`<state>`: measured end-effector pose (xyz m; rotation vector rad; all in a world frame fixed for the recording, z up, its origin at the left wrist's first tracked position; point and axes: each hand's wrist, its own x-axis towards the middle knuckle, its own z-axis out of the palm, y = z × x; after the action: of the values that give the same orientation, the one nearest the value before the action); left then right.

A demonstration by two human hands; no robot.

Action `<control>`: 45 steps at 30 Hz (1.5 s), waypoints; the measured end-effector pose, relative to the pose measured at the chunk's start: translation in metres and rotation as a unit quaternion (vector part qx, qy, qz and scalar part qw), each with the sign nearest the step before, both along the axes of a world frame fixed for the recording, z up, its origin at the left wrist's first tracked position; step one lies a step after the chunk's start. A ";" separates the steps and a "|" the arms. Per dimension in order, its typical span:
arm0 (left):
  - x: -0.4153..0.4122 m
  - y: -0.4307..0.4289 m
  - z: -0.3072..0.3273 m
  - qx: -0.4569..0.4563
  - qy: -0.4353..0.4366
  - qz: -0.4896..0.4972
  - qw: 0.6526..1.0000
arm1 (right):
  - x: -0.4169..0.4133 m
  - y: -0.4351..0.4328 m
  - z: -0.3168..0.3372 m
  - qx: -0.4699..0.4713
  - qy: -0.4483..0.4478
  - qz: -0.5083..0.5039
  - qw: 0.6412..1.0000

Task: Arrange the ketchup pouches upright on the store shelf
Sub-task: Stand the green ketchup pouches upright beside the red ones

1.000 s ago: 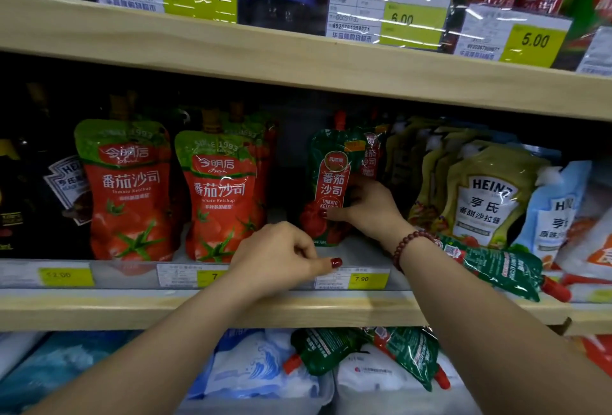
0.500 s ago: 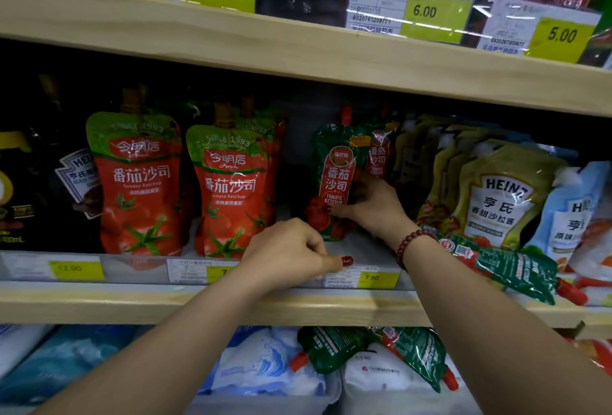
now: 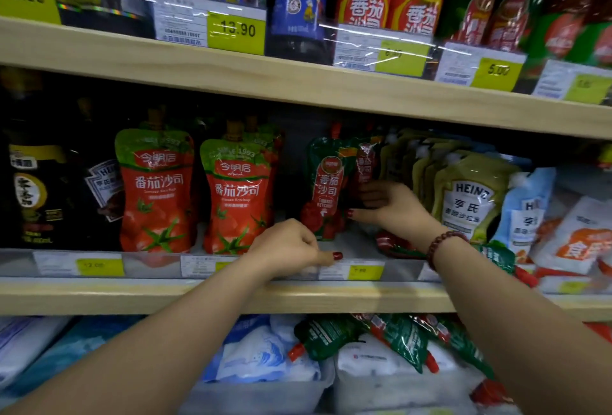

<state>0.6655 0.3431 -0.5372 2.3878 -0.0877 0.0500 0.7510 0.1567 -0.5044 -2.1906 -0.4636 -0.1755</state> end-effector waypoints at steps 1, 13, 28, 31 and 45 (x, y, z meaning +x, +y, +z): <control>0.001 0.000 0.002 -0.006 0.006 -0.007 1.000 | -0.006 -0.014 0.004 -0.018 -0.013 -0.001 1.000; 0.029 -0.083 0.024 -0.056 -0.127 -0.123 0.983 | -0.070 -0.146 0.004 -0.185 -0.093 -0.042 0.978; 0.033 -0.113 0.011 -0.031 -0.172 -0.148 0.973 | -0.077 -0.153 -0.006 -0.303 -0.288 -0.068 0.906; 0.036 -0.111 0.012 -0.022 -0.205 -0.124 0.971 | -0.078 -0.137 0.019 -0.291 -0.288 -0.051 0.911; 0.052 -0.072 0.004 -0.156 -0.251 -0.053 0.954 | -0.071 -0.103 0.032 -0.098 -0.234 -0.055 0.966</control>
<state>0.7171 0.2712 -0.5337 2.0010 -0.4142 0.5775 0.6803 0.0535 -0.4723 -2.3673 -0.6416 -0.7461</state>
